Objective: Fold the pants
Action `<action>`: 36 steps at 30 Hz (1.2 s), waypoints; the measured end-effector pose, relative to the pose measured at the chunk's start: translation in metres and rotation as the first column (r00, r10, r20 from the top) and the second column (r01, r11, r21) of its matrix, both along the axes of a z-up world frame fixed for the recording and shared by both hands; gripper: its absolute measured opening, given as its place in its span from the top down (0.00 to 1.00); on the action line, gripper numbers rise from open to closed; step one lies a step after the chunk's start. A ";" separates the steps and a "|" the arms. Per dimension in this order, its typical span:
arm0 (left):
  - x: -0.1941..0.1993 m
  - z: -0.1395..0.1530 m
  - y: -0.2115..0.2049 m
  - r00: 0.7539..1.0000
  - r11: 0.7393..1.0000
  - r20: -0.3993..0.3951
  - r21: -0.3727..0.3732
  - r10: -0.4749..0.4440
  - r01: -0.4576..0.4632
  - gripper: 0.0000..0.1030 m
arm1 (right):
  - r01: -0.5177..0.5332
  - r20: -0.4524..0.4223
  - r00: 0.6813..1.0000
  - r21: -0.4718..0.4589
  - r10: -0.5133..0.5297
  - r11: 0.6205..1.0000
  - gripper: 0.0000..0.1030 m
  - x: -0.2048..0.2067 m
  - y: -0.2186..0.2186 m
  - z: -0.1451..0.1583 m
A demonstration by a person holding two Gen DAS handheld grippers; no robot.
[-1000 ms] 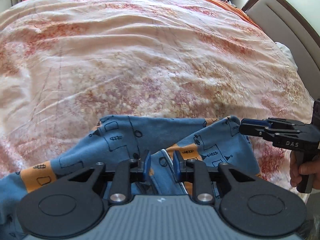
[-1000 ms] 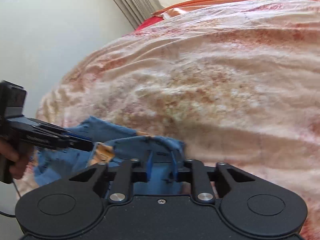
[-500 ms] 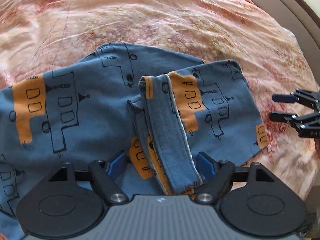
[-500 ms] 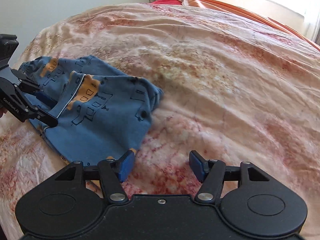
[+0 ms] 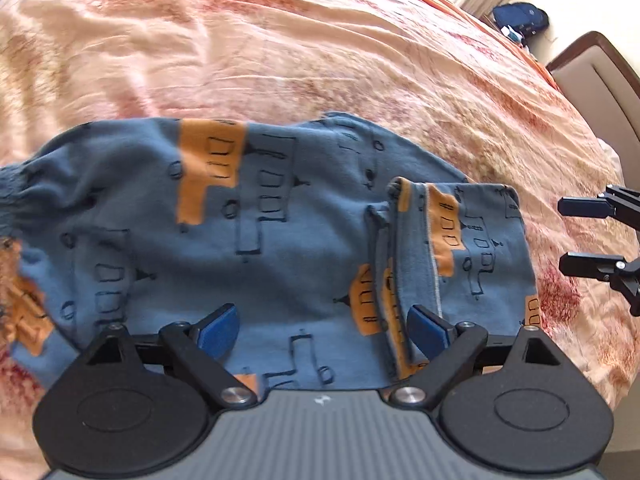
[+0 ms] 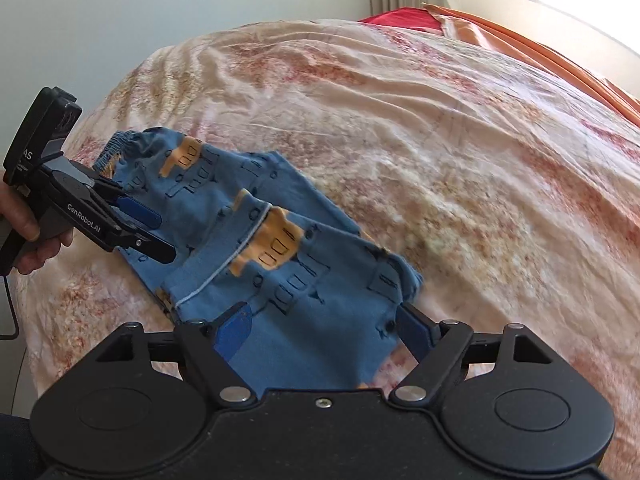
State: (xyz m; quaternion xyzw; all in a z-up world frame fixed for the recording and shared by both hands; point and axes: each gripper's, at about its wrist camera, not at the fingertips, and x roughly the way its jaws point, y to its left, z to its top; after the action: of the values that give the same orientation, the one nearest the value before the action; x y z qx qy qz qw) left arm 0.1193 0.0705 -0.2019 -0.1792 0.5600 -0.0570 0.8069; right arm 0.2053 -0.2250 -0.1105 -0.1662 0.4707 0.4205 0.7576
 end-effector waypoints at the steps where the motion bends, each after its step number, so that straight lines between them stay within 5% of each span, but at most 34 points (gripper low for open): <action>1: -0.007 0.002 0.012 1.000 1.000 0.006 -0.009 0.022 -0.022 0.09 | -0.033 0.001 0.999 0.013 0.033 0.999 0.21 0.005 0.018 0.005; 6: -0.055 0.011 0.068 0.993 0.994 0.046 -0.002 0.109 -0.109 0.09 | -0.236 0.009 0.972 0.077 0.236 0.969 0.21 0.025 0.129 0.024; 9: -0.082 0.013 0.101 0.982 0.984 0.057 -0.017 0.179 -0.179 0.08 | -0.378 -0.036 0.923 0.113 0.384 0.919 0.21 0.031 0.212 0.026; 13: -0.106 0.015 0.137 0.963 0.966 0.082 -0.056 0.255 -0.251 0.08 | -0.611 -0.094 0.782 0.078 0.616 0.788 0.22 0.023 0.318 0.012; 20: -0.112 0.012 0.172 0.952 0.959 0.134 -0.109 0.275 -0.261 0.08 | -0.883 -0.260 0.467 -0.091 0.845 0.460 0.29 0.002 0.419 -0.029; 23: -0.108 0.013 0.177 0.954 0.964 0.160 -0.122 0.255 -0.237 0.08 | -0.915 -0.344 0.402 -0.111 0.849 0.388 0.32 0.000 0.436 -0.047; 27: -0.100 0.010 0.180 0.955 0.965 0.171 -0.146 0.243 -0.220 0.08 | -0.930 -0.431 0.367 -0.137 0.825 0.342 0.32 0.002 0.457 -0.071; 29: -0.094 0.006 0.180 0.955 0.963 0.165 -0.152 0.246 -0.222 0.08 | -0.936 -0.470 0.346 -0.118 0.812 0.330 0.44 0.001 0.462 -0.079; 30: -0.091 0.004 0.180 0.955 0.963 0.163 -0.152 0.247 -0.223 0.08 | -0.939 -0.465 0.339 -0.121 0.818 0.321 0.66 -0.001 0.462 -0.079; 31: -0.087 0.002 0.181 0.955 0.962 0.161 -0.155 0.248 -0.224 0.08 | -0.942 -0.453 0.332 -0.122 0.828 0.311 0.75 -0.001 0.460 -0.076; 33: -0.080 0.000 0.181 0.954 0.960 0.166 -0.166 0.251 -0.223 0.08 | -0.950 -0.425 0.307 -0.085 0.852 0.300 0.84 0.000 0.452 -0.057; 36: -0.067 -0.002 0.178 0.950 0.957 0.184 -0.190 0.254 -0.219 0.08 | -0.955 -0.332 0.292 -0.056 0.897 0.290 0.84 0.004 0.429 -0.020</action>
State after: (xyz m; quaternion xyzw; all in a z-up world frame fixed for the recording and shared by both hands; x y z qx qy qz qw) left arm 0.0524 0.2485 -0.2044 -0.3054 0.4408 -0.0249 0.8437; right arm 0.2093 0.2043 -0.1304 -0.4493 0.4188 0.7377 0.2803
